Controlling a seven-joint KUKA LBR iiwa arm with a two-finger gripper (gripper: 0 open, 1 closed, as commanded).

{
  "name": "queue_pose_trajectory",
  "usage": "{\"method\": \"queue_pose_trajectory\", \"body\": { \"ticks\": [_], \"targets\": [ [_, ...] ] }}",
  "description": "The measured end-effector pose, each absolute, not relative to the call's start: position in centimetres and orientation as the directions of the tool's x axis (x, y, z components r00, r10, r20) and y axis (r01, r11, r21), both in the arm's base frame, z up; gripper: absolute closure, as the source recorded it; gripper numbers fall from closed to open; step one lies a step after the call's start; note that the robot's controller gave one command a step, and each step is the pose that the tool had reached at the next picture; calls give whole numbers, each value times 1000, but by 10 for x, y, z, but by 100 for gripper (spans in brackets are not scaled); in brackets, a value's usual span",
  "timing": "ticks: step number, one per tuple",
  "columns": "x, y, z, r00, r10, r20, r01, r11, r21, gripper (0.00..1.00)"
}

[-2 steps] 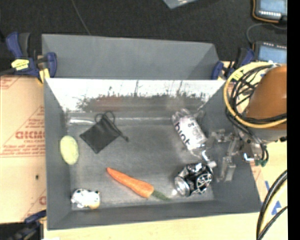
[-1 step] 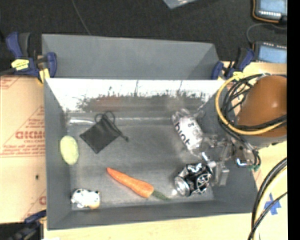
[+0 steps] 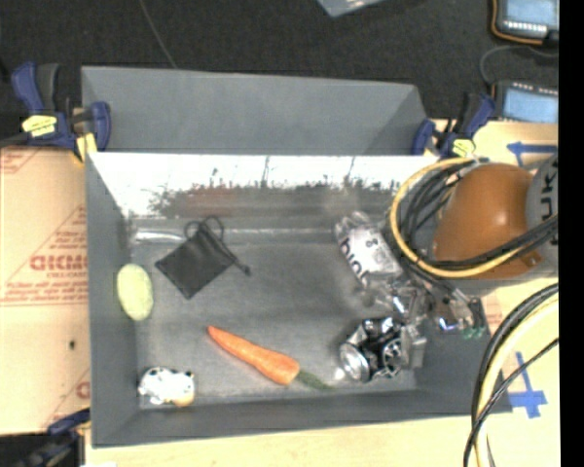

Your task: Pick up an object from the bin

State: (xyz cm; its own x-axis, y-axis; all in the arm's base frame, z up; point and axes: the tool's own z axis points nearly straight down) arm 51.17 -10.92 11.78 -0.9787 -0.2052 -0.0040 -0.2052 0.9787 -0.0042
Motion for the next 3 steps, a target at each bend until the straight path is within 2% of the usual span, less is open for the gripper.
{"method": "queue_pose_trajectory", "body": {
  "ticks": [1, 2, 3],
  "targets": [
    [501, -105, 88, -940, -342, -8, -342, 940, -8, 0],
    [516, -117, 72, -930, -368, -9, -368, 930, -10, 100],
    [516, -117, 72, -930, -368, -9, -368, 930, -10, 100]
  ]
}}
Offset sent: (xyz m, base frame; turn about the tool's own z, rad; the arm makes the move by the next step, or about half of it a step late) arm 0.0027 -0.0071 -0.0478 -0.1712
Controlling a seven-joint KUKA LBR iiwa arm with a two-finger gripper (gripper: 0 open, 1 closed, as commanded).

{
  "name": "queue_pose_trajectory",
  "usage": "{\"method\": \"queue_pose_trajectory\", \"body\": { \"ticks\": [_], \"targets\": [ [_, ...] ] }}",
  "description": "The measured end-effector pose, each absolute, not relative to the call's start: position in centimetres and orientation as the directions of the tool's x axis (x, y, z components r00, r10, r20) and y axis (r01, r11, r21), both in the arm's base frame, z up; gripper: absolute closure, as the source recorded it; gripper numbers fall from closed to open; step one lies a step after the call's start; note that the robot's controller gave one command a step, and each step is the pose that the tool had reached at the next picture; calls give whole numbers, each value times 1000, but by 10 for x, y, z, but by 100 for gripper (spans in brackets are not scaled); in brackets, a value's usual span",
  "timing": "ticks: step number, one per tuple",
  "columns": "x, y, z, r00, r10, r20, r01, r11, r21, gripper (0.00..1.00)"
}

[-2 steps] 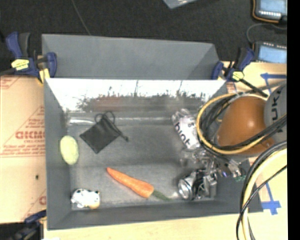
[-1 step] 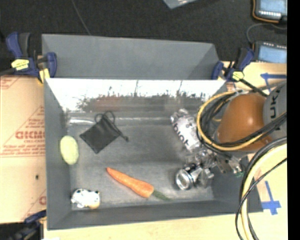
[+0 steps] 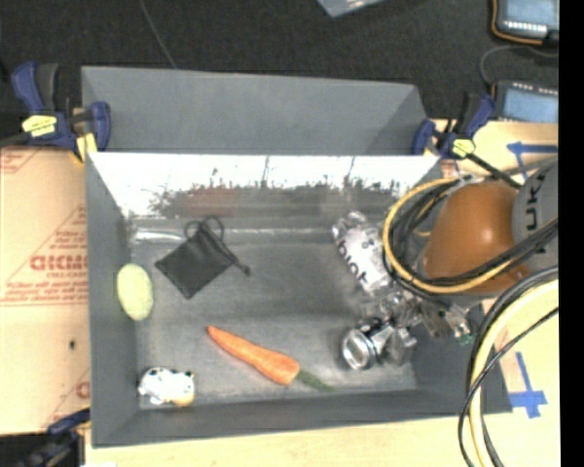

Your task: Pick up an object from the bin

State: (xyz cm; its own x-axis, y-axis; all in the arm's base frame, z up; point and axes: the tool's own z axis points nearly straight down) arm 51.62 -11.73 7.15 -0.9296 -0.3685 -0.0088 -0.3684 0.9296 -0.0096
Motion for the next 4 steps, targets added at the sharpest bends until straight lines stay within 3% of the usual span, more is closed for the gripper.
{"method": "queue_pose_trajectory", "body": {
  "ticks": [1, 2, 3, 4],
  "targets": [
    [543, -107, 71, -910, -415, -4, -415, 910, -10, 100],
    [534, -101, 109, -910, -415, -3, -415, 910, -5, 100],
    [534, -105, 150, -915, -403, -13, -403, 915, -14, 100],
    [536, -109, 182, -918, -396, -4, -396, 918, -6, 100]
  ]
}}
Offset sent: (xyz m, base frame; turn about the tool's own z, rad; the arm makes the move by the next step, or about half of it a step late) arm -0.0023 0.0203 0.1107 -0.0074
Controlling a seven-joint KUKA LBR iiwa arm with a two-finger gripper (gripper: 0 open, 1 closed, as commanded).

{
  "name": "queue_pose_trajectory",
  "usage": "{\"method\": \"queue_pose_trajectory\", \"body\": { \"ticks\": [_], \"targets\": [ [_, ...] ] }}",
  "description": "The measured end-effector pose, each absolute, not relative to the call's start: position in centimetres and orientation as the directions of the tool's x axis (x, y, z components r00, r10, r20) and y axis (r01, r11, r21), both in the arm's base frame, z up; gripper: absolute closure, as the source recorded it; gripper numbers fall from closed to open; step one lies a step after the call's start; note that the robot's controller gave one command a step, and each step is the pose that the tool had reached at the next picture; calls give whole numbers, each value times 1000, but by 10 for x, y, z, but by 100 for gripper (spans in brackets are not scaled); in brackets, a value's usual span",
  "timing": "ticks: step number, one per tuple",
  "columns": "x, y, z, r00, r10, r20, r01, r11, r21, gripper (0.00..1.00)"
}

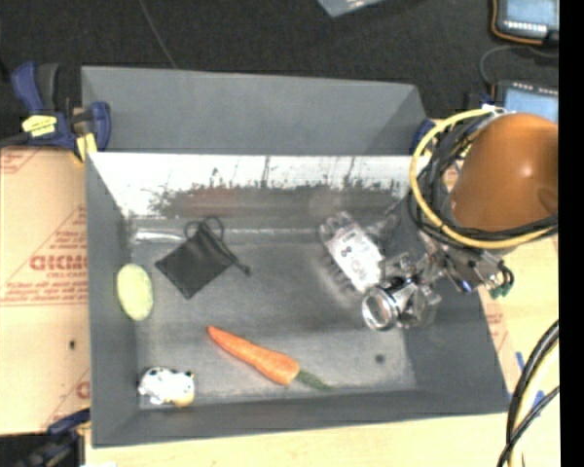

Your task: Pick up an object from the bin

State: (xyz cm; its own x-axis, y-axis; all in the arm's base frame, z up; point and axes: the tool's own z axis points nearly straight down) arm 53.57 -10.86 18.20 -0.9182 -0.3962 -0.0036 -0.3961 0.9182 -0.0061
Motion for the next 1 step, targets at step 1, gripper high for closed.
{"method": "queue_pose_trajectory", "body": {
  "ticks": [1],
  "targets": [
    [540, -107, 233, -927, -375, -7, -375, 927, -8, 100]
  ]
}}
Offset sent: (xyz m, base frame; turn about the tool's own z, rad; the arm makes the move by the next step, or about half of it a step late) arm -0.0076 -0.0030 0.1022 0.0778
